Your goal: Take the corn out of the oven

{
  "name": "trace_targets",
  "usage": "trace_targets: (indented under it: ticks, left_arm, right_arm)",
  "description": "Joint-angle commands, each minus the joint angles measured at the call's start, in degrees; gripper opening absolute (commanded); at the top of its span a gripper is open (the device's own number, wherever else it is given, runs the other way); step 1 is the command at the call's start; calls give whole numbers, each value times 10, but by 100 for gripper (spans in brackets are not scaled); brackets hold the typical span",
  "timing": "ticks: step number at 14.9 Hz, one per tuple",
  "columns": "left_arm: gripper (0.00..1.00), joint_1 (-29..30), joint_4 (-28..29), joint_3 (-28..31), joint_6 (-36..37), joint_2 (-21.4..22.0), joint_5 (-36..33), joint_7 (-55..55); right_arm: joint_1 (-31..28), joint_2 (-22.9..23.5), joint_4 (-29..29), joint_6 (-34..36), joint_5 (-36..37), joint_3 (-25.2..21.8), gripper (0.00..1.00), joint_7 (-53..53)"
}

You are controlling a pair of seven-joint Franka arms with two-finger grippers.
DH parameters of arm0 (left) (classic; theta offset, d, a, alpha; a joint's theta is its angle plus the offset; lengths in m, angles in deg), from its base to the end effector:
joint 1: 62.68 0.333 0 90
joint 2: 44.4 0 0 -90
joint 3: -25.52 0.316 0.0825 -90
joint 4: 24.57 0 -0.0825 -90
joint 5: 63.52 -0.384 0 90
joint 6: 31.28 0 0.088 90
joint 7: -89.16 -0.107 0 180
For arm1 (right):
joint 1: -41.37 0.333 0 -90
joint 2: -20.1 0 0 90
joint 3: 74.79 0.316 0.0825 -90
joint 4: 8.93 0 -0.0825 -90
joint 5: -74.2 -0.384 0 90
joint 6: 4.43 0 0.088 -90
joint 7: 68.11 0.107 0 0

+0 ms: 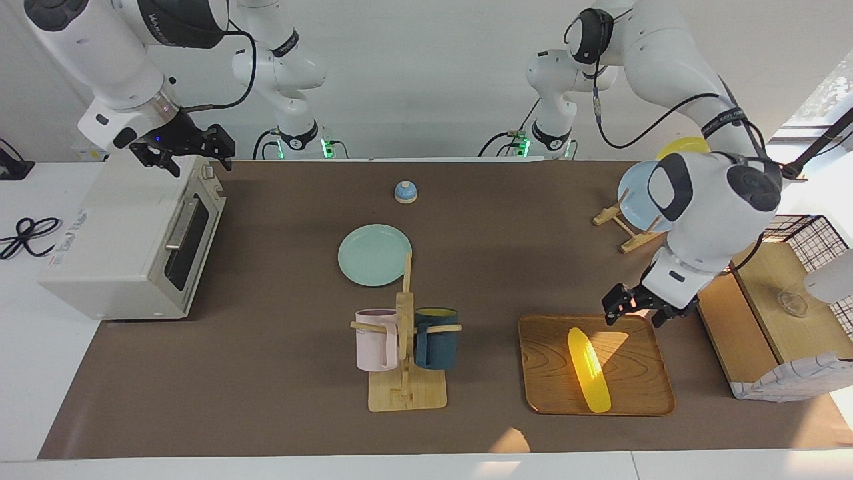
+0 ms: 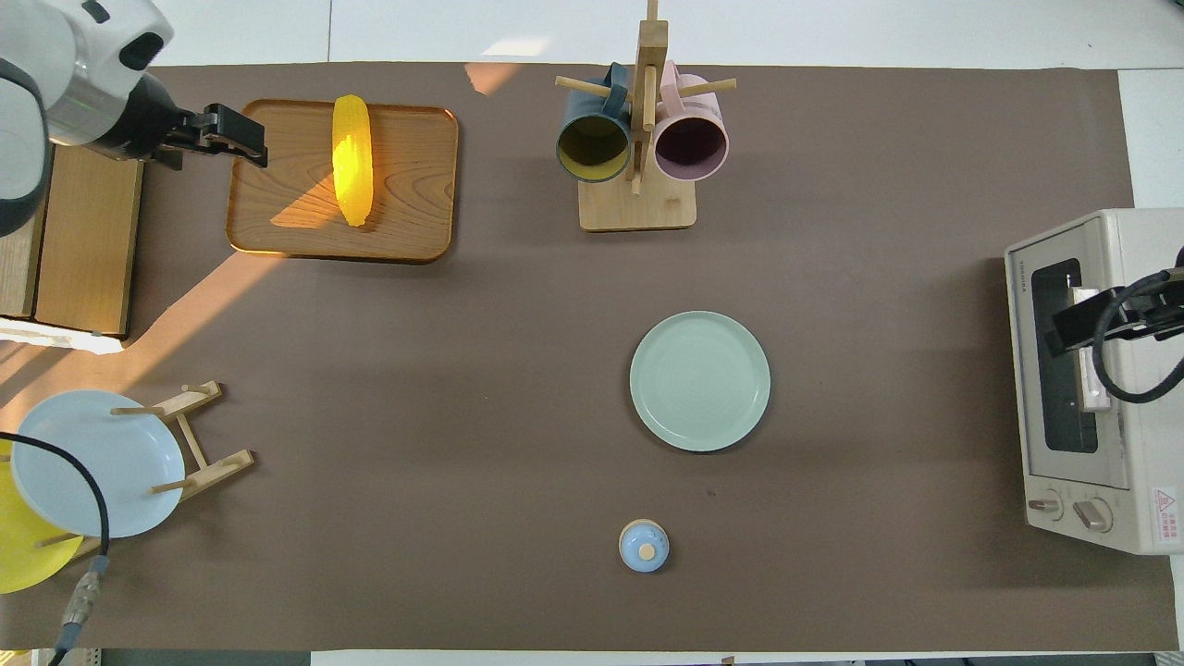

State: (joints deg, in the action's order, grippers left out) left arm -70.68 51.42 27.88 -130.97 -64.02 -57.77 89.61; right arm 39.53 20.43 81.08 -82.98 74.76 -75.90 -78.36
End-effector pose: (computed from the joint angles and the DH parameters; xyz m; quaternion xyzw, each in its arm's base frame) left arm 0.6648 -0.0794 0.5475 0.9976 -0.0400 0.0334 0.0447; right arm 0.5323 -0.0286 0.6060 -0.9927 -0.0628 0.1026 0.0069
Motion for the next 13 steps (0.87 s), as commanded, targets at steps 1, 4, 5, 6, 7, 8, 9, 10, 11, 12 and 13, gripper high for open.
trace_targets:
  ticks: [1, 4, 5, 6, 7, 8, 9, 10, 11, 12, 13]
  left_arm:
    - [100, -1, 36, 7, 69, 73, -8, 11]
    - [100, -4, 40, 7, 130, 112, -48, 12]
    - [100, -7, 46, 7, 146, 121, -54, 13]
    - [100, -5, 58, 7, 157, 139, -54, 17]
    - [100, -3, 78, 6, 158, 158, -54, 18]
    - [100, -2, 109, 4, 158, 185, -54, 20]
    - [100, -1, 146, 3, 158, 212, -54, 21]
    - [100, -1, 179, 0, 155, 234, -54, 21]
    - [100, -1, 198, -2, 150, 242, -54, 20]
    - [100, 0, 207, -10, 137, 244, -54, 18]
    - [100, 3, 208, -16, 113, 243, -54, 17]
  right_arm:
    - [-2, 2, -7, 9, -17, 0, 100, 12]
    - [3, 2, -7, 9, -18, -1, 100, 11]
    - [3, 2, -7, 9, -18, 0, 100, 12]
    - [3, 2, -7, 9, -18, 0, 100, 12]
    - [3, 2, -7, 9, -18, 0, 100, 12]
    - [2, 2, -7, 9, -18, 0, 100, 11]
    - [3, 1, -7, 9, -18, 0, 100, 12]
    - [3, 2, -7, 9, -18, 0, 100, 11]
    - [3, 2, -7, 9, -18, 0, 100, 11]
    - [3, 2, -7, 9, -19, 0, 100, 11]
    - [3, 2, -7, 9, -19, 0, 100, 11]
